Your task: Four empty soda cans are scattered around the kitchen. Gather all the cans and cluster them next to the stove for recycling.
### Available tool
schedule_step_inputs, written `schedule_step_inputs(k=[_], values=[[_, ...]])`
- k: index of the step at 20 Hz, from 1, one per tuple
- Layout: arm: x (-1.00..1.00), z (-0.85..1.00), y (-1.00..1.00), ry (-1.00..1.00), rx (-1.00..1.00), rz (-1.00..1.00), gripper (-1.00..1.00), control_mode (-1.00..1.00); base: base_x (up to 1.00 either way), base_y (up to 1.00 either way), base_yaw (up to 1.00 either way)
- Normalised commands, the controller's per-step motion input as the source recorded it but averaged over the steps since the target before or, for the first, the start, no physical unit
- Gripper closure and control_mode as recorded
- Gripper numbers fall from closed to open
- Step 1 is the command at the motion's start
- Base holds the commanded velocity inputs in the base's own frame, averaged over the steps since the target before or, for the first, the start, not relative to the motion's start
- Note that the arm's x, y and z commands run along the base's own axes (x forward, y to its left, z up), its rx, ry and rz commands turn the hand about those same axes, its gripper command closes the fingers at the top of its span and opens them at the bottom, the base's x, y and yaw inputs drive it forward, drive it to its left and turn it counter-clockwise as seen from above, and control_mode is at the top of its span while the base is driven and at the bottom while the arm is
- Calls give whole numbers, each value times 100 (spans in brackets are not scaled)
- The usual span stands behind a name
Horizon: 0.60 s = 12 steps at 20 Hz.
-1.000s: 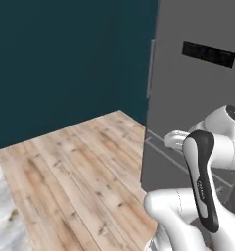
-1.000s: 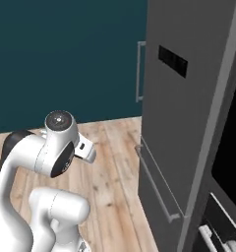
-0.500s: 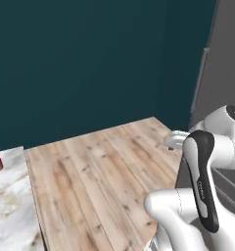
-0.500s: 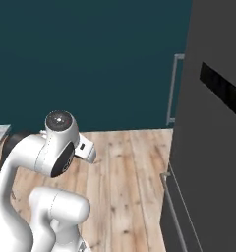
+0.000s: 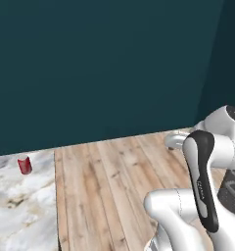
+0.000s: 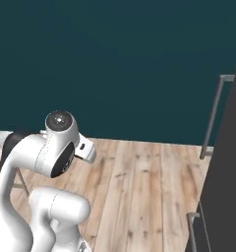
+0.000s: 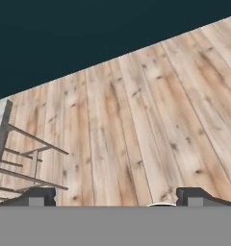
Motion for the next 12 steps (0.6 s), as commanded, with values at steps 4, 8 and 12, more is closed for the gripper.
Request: schedule_step_inputs(k=[4,8,12], values=[[0,0,0,0,0,0,-100,100,35,-9,39],[0,0,0,0,0,0,-100,100,38,-7,38],[0,0,0,0,0,0,-100,100,42,-10,37]])
